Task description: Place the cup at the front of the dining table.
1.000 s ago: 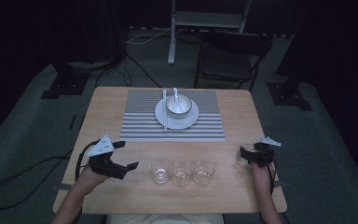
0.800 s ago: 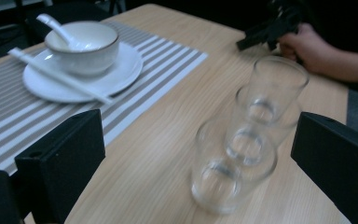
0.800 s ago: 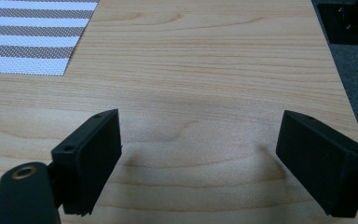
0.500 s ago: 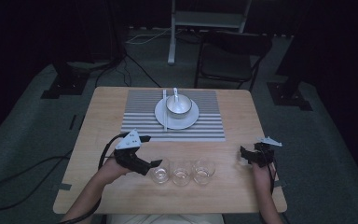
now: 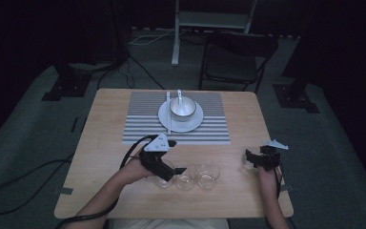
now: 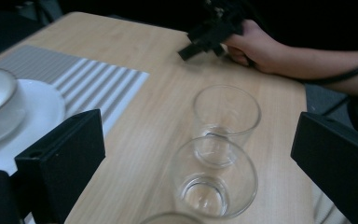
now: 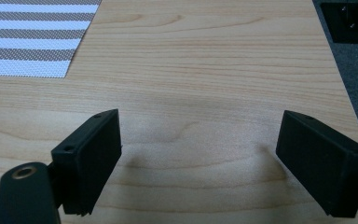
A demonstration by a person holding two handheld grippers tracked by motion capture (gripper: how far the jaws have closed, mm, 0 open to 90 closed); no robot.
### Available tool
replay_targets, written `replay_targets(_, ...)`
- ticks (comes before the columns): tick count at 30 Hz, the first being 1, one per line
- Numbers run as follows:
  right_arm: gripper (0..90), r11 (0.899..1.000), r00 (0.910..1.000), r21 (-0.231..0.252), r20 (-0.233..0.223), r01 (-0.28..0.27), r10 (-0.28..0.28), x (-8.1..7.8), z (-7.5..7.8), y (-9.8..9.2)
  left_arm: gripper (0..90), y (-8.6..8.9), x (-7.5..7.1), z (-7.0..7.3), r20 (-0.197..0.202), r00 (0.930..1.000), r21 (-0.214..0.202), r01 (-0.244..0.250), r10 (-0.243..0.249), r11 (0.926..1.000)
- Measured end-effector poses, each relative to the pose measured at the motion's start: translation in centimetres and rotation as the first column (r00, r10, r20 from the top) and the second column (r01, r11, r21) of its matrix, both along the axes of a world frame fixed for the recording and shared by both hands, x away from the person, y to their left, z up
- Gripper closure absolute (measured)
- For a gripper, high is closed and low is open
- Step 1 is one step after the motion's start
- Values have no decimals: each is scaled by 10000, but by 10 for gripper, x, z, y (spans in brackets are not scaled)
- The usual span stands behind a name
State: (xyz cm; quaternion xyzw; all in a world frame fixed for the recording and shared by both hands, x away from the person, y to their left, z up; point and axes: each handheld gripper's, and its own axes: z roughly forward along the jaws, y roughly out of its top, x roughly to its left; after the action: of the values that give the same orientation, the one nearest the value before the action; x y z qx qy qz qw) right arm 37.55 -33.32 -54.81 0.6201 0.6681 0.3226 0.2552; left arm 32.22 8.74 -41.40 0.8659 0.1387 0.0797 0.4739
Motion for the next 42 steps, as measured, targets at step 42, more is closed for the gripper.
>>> replay_targets(42,135,9993,9999,357,-19,-128,128,1,0,-4,33,-124,15,-51,-1029,9911,3892,1177,-839,9136)
